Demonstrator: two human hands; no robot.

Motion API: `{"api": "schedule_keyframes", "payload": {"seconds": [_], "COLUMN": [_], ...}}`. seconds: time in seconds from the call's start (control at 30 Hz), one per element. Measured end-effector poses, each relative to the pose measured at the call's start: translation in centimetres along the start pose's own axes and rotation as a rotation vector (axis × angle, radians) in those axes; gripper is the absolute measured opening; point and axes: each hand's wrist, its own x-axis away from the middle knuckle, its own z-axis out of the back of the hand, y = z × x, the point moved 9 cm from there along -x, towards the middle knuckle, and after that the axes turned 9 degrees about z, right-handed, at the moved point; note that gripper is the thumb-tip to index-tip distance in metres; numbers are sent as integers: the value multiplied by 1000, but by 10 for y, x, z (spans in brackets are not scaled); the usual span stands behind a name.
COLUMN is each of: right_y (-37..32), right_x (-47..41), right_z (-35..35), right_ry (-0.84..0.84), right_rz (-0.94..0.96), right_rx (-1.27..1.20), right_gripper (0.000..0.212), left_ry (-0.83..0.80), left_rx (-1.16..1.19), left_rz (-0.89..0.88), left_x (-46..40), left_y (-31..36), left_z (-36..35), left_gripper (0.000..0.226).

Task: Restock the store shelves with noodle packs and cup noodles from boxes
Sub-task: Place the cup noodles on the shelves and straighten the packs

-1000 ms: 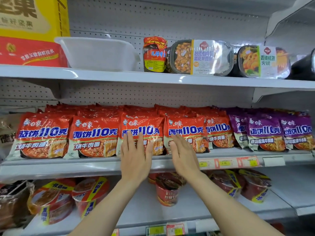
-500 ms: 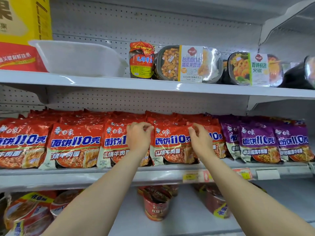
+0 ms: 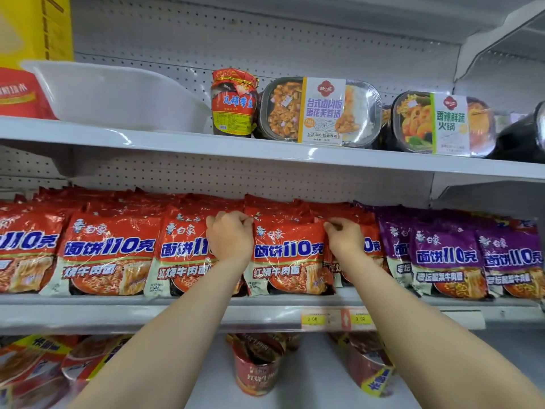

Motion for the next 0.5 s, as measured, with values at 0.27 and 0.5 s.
{"api": "schedule_keyframes", "payload": {"seconds": [0.27,0.5], "right_y": [4,8], "right_x": [-16,-13], "right_z": [4,4], "right_ry": [102,145], "right_rz": [-17,-23], "right_rx": [-14,-84], "right_gripper": [10,8], "left_ry": [-20,18], "left_rx": [61,44], "left_rz": [49,10], "left_x": [-2,-3], "left_y": [-5,-6], "left_z": [1,2], "left_gripper": [20,19]}}
